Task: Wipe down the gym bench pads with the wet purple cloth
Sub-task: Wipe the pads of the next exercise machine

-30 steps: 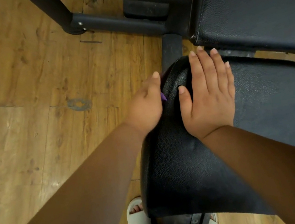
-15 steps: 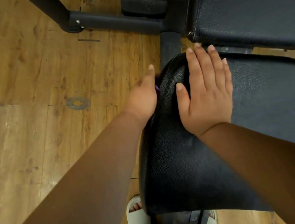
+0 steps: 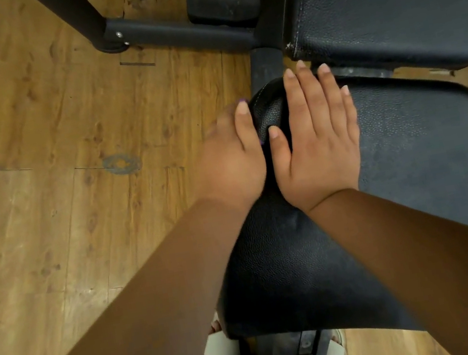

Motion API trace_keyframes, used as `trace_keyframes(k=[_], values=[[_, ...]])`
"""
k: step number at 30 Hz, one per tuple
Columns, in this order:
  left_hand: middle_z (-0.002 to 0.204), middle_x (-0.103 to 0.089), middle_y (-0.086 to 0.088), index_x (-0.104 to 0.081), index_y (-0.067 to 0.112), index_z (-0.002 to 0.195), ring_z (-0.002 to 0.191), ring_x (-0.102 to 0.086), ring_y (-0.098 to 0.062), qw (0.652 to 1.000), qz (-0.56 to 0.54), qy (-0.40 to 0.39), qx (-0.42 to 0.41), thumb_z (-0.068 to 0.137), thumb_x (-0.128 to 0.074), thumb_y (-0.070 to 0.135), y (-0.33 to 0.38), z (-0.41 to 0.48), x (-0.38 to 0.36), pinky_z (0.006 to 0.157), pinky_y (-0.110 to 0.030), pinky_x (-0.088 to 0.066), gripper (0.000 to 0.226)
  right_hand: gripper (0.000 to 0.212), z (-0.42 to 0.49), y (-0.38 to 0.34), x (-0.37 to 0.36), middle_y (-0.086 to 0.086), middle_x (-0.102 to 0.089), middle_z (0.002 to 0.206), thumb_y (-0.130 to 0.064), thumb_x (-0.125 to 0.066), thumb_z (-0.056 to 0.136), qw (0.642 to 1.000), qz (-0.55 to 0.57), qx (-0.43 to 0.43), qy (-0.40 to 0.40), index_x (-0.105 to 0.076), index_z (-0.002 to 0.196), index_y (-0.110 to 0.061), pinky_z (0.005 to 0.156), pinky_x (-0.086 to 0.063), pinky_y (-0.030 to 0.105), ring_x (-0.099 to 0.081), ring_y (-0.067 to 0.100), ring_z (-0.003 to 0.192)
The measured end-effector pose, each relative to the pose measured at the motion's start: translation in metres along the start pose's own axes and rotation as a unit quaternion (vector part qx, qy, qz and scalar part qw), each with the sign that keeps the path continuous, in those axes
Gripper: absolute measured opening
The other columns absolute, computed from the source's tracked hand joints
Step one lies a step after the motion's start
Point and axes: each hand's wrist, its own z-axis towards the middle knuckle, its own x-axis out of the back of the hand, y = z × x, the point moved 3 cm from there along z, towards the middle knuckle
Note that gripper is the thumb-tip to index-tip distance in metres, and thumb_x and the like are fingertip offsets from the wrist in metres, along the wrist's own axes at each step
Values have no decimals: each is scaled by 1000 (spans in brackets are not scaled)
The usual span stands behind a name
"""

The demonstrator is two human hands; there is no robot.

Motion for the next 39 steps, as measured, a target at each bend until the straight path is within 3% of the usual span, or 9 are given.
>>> trace_keyframes(k=[6,11,16,20,23,27,30,34,39], values=[[135,-49,-18,-38,6,145,115,-53,-29,989,78,73,-103,100,-20,45,-12,-46,0,95,-36,-45,62,60,-2,1,1,8,-32,155,-40,-37,97,1000,0,-3,10,-34,149,-11,118,-14,42,-24,26,145],[94,-62,11,-51,19,135,93,-56,3,998,-55,-11,-20,105,-25,35,-14,-11,6,82,-17,-40,43,56,-13,-5,-1,8,-22,159,-38,-33,100,999,38,-32,-11,-26,152,-17,119,-4,41,-13,26,148],[139,-51,10,-34,21,149,124,-45,-1,996,-40,38,-69,99,-18,45,-28,-60,6,103,-21,-37,58,56,-35,-15,-1,3,-12,162,-34,-30,101,996,66,-33,-46,-18,154,-19,120,4,39,-3,23,149],[81,-59,20,-55,16,126,82,-51,17,998,-66,-8,9,105,-23,36,-33,-38,8,75,1,-34,43,55,-43,-20,-6,3,-15,160,-30,-29,100,998,47,-30,-31,-20,153,-16,120,1,41,-8,24,149],[75,-58,13,-58,21,117,74,-53,9,995,-83,-29,57,105,-21,40,-30,-29,8,74,-8,-41,43,56,-44,-20,-7,4,-16,160,-30,-29,100,998,47,-34,-33,-20,153,-15,121,-1,42,-9,24,149],[128,-57,2,-41,23,143,111,-51,-11,998,7,54,-31,93,-9,53,-25,-54,2,92,-28,-42,67,55,-44,-20,-8,6,-19,160,-30,-27,100,999,38,-29,-25,-21,152,-13,120,-3,43,-11,25,148],[107,-64,-4,-57,19,121,101,-57,-19,999,-20,1,41,99,-11,53,-18,-37,7,87,-34,-43,61,56,-45,-21,-8,5,-17,160,-28,-28,100,999,34,-25,-27,-20,153,-13,120,-1,42,-10,25,148],[73,-57,5,-53,23,71,72,-54,-8,972,-133,-75,179,103,-23,50,-20,-17,15,68,-27,-39,51,56,-45,-21,-7,3,-15,160,-26,-28,99,999,32,-22,-24,-19,153,-13,121,0,42,-9,24,148],[77,-57,13,-60,27,106,70,-50,15,984,-152,-31,89,105,-21,41,-30,-35,11,66,1,-35,41,55,-45,-21,-8,3,-14,159,-26,-27,100,999,29,-20,-26,-18,153,-13,121,-1,43,-9,25,148]])
